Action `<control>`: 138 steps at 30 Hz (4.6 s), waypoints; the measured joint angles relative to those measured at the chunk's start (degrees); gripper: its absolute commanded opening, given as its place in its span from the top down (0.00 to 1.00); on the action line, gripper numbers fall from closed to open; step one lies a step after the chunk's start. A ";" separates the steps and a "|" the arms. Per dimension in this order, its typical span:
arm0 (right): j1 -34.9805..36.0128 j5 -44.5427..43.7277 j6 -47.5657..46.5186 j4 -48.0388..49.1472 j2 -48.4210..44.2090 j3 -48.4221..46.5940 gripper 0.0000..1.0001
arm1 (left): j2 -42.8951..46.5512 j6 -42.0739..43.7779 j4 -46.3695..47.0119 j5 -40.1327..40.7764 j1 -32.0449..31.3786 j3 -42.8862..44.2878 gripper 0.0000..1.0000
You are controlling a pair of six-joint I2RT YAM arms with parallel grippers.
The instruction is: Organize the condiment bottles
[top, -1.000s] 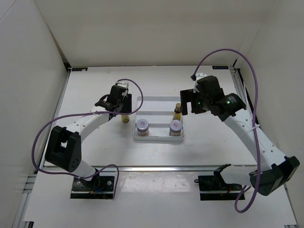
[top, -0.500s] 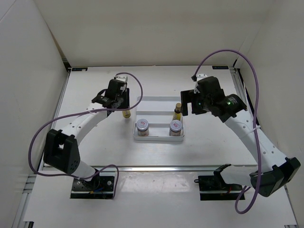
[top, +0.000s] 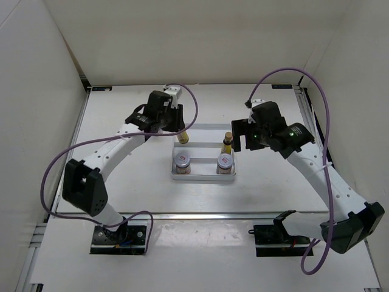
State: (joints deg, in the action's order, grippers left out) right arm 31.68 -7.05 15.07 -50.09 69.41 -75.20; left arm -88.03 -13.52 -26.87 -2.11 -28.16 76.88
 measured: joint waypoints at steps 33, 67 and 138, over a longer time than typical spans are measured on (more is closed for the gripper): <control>-0.76 -3.89 0.00 -3.02 4.02 -9.53 0.00 | -8.02 1.90 -5.22 1.11 -3.23 1.77 0.00; -23.06 5.90 -4.83 0.33 50.49 -35.98 0.00 | 50.86 7.06 9.62 38.05 9.53 -33.53 0.00; -5.73 2.32 -2.43 11.06 18.60 -26.86 0.00 | 9.55 4.74 1.09 21.44 9.03 -0.94 0.00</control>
State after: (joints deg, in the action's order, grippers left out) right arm 25.96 -4.73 12.64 -39.03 88.01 -102.06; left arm -78.48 -8.78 -25.78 19.33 -19.14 75.94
